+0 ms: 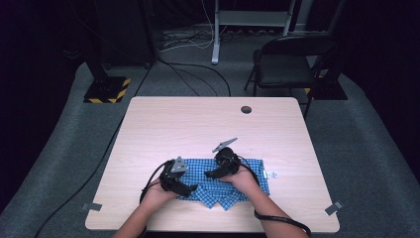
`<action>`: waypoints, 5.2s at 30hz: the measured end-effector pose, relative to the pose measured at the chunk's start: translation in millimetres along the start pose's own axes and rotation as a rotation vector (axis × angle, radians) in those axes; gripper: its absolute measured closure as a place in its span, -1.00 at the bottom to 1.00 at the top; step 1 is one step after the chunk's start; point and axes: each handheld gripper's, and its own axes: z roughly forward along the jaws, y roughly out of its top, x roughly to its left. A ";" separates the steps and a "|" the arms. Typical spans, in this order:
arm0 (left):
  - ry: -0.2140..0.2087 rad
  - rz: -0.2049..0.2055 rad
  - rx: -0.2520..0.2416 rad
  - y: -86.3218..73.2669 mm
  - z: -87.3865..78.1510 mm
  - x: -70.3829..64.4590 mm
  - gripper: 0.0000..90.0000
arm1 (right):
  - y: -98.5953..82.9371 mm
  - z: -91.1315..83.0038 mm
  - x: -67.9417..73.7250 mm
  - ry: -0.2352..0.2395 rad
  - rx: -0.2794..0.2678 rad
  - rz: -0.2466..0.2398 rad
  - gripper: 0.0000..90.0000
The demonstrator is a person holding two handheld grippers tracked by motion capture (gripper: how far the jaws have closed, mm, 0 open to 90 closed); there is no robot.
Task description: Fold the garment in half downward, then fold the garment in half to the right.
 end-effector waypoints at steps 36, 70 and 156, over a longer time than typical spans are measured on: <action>0.007 0.008 0.009 1.1 -0.8 -1.9 -0.95 | -40.2 -28.5 13.6 -0.087 0.016 -0.117 -0.61; 0.004 -0.005 0.004 -3.1 -4.7 -1.2 -0.88 | -89.1 -67.4 -29.4 -0.166 -0.124 0.094 -0.67; 0.041 -0.157 -0.098 -11.4 -48.8 24.7 -0.82 | -114.5 -91.9 1.2 -0.191 -0.231 -0.037 -0.86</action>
